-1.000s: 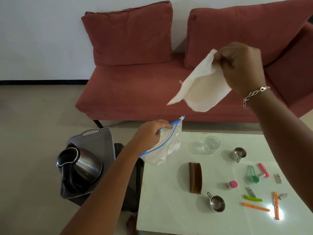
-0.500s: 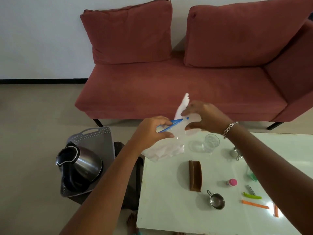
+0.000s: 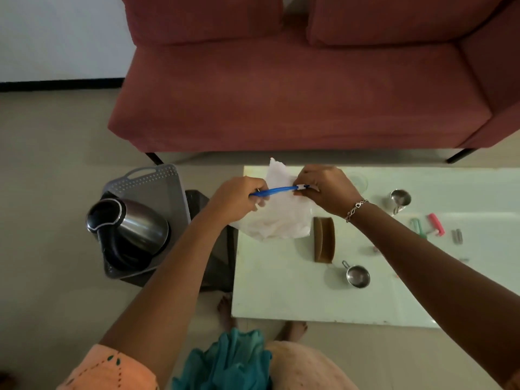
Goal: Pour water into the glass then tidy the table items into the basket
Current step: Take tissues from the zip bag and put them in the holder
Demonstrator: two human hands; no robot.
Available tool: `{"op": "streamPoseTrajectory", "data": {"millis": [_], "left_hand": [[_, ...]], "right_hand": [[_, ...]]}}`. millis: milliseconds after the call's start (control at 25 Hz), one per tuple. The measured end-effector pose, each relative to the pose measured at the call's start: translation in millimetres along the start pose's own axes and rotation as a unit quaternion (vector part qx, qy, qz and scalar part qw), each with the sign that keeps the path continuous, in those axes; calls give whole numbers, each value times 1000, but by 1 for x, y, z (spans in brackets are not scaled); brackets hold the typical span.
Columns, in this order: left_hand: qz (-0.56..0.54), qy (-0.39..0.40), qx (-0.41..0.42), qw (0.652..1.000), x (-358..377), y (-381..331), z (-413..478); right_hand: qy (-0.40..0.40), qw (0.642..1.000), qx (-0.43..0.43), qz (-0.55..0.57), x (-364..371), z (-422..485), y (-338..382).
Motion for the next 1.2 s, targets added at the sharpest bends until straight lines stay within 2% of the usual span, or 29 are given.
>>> {"op": "streamPoseTrajectory", "data": {"millis": [200, 320, 400, 560, 760, 920, 1000, 1080, 1120, 1200], "left_hand": [[-21, 152, -59, 986, 64, 35, -5], [-30, 237, -79, 968, 101, 60, 2], [-23, 264, -87, 960, 125, 78, 13], [16, 262, -85, 961, 167, 112, 41], [107, 172, -62, 977, 167, 138, 83], [198, 129, -55, 970, 158, 143, 99], [112, 113, -68, 985, 156, 139, 98], [-81, 81, -110, 987, 153, 135, 92], [-178, 70, -144, 971, 153, 136, 86], [-344, 65, -234, 907, 161, 138, 68]], "right_hand": [[106, 991, 64, 51, 76, -31, -31], [134, 979, 124, 88, 114, -44, -56], [148, 974, 155, 70, 138, -47, -74], [201, 962, 183, -10, 180, -41, -108], [88, 971, 220, -19, 162, -18, -136], [29, 977, 209, -22, 139, -4, -144], [14, 983, 183, -7, 128, 0, -135], [-6, 991, 135, 18, 113, 1, -116], [-14, 993, 114, 42, 104, 0, -105], [-5, 983, 119, 138, 84, 0, -87]]}}
Point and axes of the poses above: each hand's wrist, its own z-axis towards the middle knuckle, its own x-axis out of the palm, y = z × x, the point moved 8 cm from there along z, towards the middle knuckle, and after that the axes turned 8 degrees about x, right-handed, at the moved point
